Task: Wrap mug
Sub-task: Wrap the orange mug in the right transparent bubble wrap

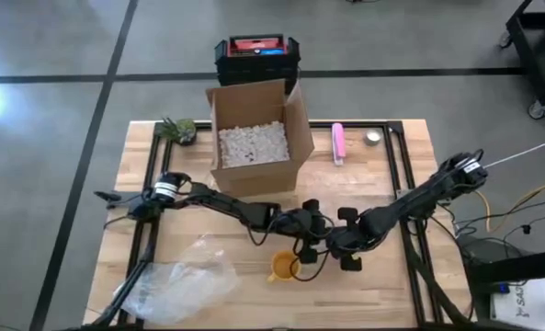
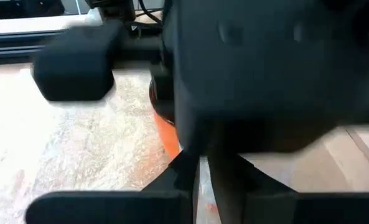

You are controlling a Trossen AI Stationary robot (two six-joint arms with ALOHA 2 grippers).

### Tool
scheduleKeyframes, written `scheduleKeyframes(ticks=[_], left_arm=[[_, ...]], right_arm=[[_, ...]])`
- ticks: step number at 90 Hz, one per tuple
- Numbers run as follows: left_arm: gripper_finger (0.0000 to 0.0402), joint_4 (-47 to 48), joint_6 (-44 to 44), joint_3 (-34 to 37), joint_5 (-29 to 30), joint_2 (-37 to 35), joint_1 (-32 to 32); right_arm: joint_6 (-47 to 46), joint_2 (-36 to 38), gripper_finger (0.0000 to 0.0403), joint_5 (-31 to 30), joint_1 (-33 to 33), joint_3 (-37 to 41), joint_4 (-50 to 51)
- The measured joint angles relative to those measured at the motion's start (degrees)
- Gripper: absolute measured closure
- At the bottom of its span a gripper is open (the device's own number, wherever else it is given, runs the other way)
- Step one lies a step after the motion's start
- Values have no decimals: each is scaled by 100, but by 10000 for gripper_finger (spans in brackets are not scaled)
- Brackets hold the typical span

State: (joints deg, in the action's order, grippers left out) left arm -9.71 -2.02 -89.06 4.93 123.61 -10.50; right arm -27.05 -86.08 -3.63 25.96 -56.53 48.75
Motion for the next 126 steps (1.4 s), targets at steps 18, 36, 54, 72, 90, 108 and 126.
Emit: scheduleKeyframes(ticks=[18,36,54,72,90,108,126], left_arm=[[382,4,0,4,0,0,0],[382,0,0,4,0,0,0],[382,7,0,4,0,0,0],[382,4,0,4,0,0,0],[382,-8,0,4,-1,0,0],[382,-8,0,4,0,0,0],[382,38,0,4,0,0,0]], right_arm=[[9,502,403,2,2,-537,643],[-358,917,403,12,39,-975,1524],[-1217,1190,403,631,424,-601,1729],[-1048,903,403,389,478,-56,754],[-629,383,403,529,342,220,600],[-325,66,403,496,260,205,628],[-201,317,403,432,260,-292,942]])
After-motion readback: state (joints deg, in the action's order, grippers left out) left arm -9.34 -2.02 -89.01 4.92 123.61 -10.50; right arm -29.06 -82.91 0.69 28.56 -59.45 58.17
